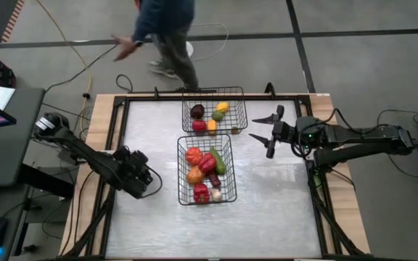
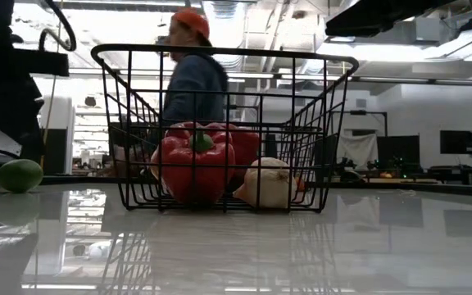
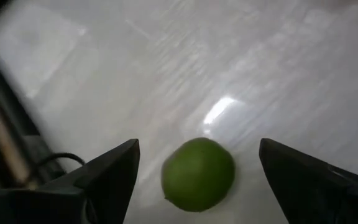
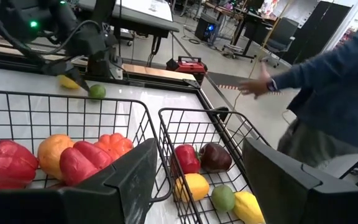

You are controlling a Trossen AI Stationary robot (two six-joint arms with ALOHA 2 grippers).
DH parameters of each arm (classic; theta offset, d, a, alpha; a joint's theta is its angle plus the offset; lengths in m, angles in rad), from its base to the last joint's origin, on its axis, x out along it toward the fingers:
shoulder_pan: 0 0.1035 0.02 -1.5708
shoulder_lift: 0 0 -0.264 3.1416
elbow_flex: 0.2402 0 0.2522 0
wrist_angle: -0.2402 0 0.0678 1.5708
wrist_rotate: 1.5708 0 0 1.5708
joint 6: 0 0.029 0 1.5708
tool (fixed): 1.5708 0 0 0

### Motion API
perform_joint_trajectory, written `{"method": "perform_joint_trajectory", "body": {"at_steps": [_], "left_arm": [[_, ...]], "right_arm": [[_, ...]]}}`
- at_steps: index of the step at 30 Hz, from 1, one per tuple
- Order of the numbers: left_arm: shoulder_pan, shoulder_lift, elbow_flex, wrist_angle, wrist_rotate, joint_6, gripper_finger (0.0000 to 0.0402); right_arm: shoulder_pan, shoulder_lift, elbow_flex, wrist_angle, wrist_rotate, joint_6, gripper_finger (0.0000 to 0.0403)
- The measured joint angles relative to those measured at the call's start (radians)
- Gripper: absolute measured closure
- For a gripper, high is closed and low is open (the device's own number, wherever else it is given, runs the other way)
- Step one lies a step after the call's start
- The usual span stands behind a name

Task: Sort produce into baskets
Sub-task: Put the green lime into the top wire basket

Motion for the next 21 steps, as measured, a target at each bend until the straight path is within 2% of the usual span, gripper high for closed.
{"method": "perform_joint_trajectory", "body": {"at_steps": [7, 16, 21], "left_arm": [[0.0, -0.13, -0.124, 0.15, 0.021, -0.028, 0.0084], [0.0, -0.085, -0.19, 0.24, 0.065, -0.006, 0.0085], [0.0, -0.055, -0.189, 0.269, 0.068, 0.027, 0.0119]], "right_arm": [[0.0, 0.0, 0.0, 0.0, 0.0, -0.002, 0.0138], [0.0, 0.0, 0.0, 0.0, 0.0, -0.002, 0.0138], [-0.001, 0.0, 0.0, 0.0, 0.0, -0.002, 0.0138]]}}
